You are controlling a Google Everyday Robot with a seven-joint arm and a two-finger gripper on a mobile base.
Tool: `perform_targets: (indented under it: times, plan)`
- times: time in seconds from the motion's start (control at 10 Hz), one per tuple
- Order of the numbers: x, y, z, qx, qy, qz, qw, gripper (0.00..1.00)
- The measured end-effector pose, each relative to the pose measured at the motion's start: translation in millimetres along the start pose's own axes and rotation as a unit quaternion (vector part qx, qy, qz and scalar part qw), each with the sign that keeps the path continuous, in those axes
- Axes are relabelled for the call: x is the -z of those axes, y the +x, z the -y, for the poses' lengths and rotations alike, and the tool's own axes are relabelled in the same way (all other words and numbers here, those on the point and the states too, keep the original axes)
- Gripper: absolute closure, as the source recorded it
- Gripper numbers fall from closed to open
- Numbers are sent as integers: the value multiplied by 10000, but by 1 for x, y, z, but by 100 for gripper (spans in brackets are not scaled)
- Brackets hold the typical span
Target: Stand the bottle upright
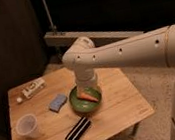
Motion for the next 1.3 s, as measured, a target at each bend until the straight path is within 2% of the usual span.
perform_targets:
  times: [1.3]
  plan:
    - [1, -8, -7, 62, -60, -38, 10000, 35]
